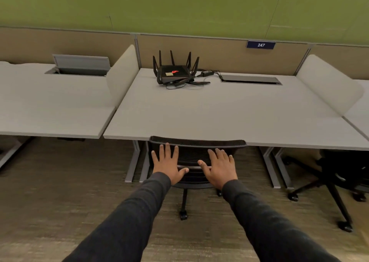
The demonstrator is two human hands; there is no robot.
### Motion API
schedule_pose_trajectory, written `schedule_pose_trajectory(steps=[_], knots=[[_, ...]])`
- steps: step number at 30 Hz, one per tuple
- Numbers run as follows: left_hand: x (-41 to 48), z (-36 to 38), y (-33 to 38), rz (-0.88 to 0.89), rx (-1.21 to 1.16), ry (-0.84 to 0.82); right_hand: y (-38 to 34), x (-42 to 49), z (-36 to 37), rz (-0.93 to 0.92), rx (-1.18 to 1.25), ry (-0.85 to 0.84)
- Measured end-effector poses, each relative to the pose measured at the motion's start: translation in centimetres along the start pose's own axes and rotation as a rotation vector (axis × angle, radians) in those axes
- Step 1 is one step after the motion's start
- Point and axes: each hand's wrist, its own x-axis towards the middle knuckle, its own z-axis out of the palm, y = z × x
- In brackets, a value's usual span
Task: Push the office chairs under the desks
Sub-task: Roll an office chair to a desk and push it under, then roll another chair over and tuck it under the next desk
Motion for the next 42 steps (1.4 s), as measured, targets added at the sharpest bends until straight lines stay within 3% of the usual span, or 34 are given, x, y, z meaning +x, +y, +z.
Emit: schedule_pose_trajectory(steps=[13, 21, 31, 42], knots=[[-18.9, 1.2, -2.8, -0.049, -0.021, 0.037, -5.5, -18.2, -1.3, -0.092, 0.026, 0.023], [-28.4, 2.0, -9.3, -0.169, -0.035, 0.047, -13.2, -24.0, 0.7, -0.196, 0.01, -0.01], [-38.7, 2.0, -22.7, -0.324, -0.023, 0.074, -27.8, -28.7, 3.9, -0.334, 0.017, -0.064], [-54.9, 3.3, -45.6, -0.614, -0.027, 0.059, -52.0, -38.0, 10.6, -0.561, -0.001, -0.125]])
